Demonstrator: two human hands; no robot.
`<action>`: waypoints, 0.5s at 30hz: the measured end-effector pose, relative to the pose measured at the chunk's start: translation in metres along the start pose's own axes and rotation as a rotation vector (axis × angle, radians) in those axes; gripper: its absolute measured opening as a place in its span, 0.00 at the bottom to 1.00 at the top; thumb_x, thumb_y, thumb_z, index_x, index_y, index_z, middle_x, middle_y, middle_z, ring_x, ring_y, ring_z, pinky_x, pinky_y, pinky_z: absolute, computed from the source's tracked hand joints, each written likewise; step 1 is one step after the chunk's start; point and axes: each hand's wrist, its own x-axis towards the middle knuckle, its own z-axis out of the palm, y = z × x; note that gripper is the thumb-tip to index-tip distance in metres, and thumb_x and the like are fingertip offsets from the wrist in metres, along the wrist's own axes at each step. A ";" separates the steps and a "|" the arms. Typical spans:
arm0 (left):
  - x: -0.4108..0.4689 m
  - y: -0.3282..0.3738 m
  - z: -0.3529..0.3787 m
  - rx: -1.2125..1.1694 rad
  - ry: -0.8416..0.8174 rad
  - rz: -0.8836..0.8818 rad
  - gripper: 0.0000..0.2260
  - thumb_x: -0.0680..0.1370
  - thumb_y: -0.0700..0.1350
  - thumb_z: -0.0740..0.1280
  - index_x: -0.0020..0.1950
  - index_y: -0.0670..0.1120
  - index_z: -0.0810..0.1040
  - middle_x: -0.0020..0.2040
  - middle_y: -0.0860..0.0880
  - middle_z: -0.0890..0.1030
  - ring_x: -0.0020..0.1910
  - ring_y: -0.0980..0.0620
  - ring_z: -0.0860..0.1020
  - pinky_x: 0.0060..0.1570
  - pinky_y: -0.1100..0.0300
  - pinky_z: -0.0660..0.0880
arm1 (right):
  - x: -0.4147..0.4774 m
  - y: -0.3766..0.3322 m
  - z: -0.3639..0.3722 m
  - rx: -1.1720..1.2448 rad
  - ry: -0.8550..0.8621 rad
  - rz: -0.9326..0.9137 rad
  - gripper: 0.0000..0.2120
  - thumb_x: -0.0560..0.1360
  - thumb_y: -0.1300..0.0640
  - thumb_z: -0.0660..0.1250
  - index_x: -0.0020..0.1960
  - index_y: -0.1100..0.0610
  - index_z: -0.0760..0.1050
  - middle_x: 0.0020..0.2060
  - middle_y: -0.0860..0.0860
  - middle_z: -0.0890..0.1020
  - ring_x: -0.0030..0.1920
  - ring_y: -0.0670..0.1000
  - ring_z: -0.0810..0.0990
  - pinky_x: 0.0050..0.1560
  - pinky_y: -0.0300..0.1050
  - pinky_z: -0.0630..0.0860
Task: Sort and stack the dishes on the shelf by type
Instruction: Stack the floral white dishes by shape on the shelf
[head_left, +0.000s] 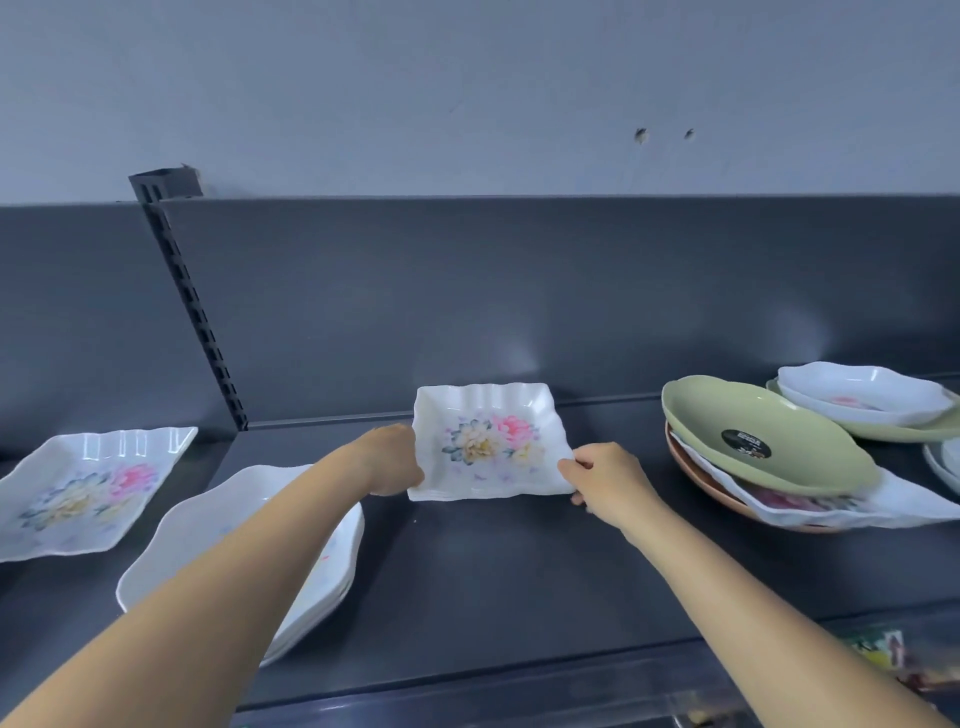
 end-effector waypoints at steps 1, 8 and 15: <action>-0.002 0.003 0.002 0.011 0.000 -0.001 0.14 0.77 0.38 0.58 0.32 0.44 0.59 0.33 0.49 0.63 0.31 0.52 0.62 0.28 0.63 0.57 | -0.002 0.002 -0.001 0.008 -0.004 0.004 0.13 0.74 0.58 0.59 0.32 0.56 0.59 0.33 0.55 0.68 0.31 0.54 0.72 0.37 0.44 0.63; -0.024 0.028 0.022 0.076 -0.013 0.015 0.15 0.76 0.41 0.59 0.32 0.44 0.58 0.33 0.50 0.63 0.29 0.53 0.61 0.28 0.62 0.58 | -0.031 0.026 -0.027 -0.195 -0.009 -0.065 0.16 0.73 0.58 0.58 0.31 0.54 0.53 0.28 0.51 0.61 0.32 0.52 0.58 0.34 0.45 0.53; -0.058 0.038 0.045 -0.121 0.028 0.008 0.04 0.74 0.40 0.59 0.39 0.43 0.66 0.37 0.47 0.77 0.36 0.49 0.75 0.39 0.58 0.71 | -0.070 0.046 -0.043 -0.221 -0.035 -0.116 0.17 0.74 0.57 0.59 0.31 0.55 0.55 0.28 0.51 0.61 0.32 0.52 0.58 0.34 0.46 0.55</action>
